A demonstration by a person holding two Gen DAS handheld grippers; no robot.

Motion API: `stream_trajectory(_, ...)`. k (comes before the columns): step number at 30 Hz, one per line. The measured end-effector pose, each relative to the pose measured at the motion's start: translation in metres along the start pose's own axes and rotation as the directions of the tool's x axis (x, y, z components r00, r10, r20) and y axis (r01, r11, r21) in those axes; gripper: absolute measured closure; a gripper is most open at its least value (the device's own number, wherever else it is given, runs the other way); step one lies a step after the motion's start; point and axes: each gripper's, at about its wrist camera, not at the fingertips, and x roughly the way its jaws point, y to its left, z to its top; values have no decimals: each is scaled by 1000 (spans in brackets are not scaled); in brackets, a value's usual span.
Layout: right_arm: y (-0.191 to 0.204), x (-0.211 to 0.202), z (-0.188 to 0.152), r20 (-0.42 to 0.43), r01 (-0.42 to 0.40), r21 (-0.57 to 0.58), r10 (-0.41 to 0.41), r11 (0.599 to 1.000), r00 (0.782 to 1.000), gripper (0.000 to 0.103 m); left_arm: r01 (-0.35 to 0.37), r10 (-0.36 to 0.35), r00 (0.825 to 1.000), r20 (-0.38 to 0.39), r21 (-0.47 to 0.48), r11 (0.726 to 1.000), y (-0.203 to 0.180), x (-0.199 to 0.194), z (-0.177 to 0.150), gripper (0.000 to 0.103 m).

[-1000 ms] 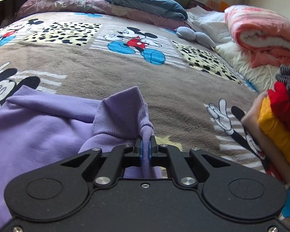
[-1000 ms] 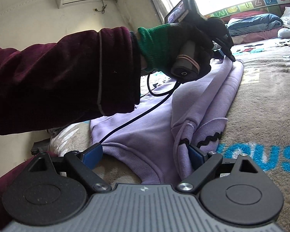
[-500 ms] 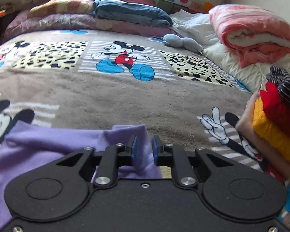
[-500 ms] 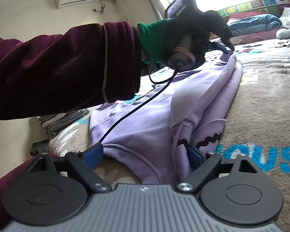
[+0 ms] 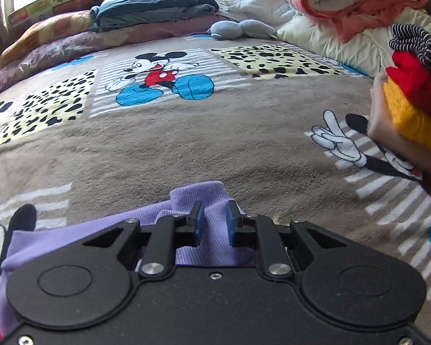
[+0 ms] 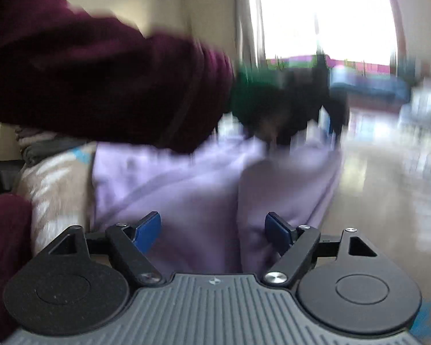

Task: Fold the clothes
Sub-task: 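Lift the held cuff and lay the sleeve over the body with the left gripper, then press the held cuff onto the sweatshirt body and open the left gripper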

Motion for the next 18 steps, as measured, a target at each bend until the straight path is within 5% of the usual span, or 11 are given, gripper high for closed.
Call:
stream_trajectory(10, -16, 3, -10, -33, -85, 65, 87, 994, 996, 17, -42, 42, 999, -12, -41, 998, 16, 24, -6, 90)
stream_trajectory(18, -21, -5, -14, 24, -116, 94, 114, 989, 993, 17, -52, 61, 996, 60, -140, 989, 34, -40, -3, 89)
